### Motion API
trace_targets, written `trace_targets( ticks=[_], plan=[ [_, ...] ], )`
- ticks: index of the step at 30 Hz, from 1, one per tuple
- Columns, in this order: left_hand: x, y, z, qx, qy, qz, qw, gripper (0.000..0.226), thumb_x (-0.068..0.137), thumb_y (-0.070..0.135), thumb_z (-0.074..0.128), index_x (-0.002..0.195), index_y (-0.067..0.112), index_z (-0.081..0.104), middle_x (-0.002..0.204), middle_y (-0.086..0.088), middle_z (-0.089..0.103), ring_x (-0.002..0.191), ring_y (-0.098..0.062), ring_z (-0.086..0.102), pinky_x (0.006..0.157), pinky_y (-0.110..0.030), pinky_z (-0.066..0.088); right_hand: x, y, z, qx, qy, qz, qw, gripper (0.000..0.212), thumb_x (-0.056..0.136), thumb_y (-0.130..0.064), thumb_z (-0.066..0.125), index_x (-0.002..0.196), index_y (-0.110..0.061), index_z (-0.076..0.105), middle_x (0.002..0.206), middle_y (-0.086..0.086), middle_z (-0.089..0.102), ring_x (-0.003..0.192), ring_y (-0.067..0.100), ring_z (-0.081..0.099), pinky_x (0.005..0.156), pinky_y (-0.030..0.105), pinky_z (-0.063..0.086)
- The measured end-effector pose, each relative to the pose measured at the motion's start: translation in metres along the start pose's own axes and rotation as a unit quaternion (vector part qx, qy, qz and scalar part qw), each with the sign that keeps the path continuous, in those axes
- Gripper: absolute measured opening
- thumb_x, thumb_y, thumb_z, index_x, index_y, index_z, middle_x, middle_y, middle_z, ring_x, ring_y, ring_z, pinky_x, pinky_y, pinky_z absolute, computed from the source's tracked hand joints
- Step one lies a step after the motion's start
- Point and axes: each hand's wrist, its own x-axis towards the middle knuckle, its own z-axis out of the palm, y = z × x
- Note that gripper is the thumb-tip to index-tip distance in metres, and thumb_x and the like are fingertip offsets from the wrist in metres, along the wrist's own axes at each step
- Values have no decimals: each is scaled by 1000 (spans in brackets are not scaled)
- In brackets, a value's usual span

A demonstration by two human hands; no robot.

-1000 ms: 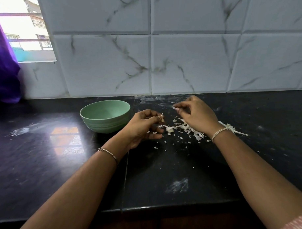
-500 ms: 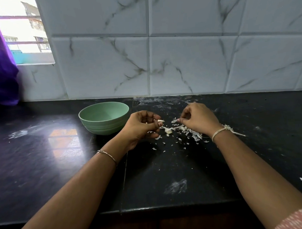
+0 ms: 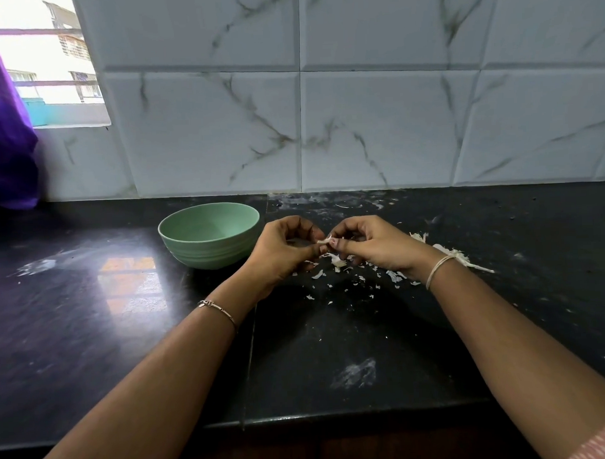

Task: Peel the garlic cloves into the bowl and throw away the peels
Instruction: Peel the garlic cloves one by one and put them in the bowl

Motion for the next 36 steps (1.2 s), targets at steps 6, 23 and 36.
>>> trace_targets(
  ticks=[6,23,36],
  plan=[
    [3,-3,0,71,10,35,997,20,76,0,79,76,16,68,65,7,66,47,-7,55,48,-20,46,1,-1,4,21,17,4,1000,13,94,-11,62,104,-4,66,83,8,65,71,10,61,58,19,50],
    [4,-5,2,44,57,12,997,19,74,10,83,84,14,68,77,-8,71,58,-12,64,57,-29,56,3,-3,11,-103,189,-87,973,3,75,-25,76,76,-22,77,67,-4,71,65,15,67,66,40,58],
    [-1,4,2,-67,36,-41,996,11,82,8,75,90,5,69,75,-10,66,58,-10,62,53,-24,54,2,-8,17,-182,235,-114,948,10,72,-30,70,68,-22,67,62,-7,65,59,14,60,56,34,53]
  ],
)
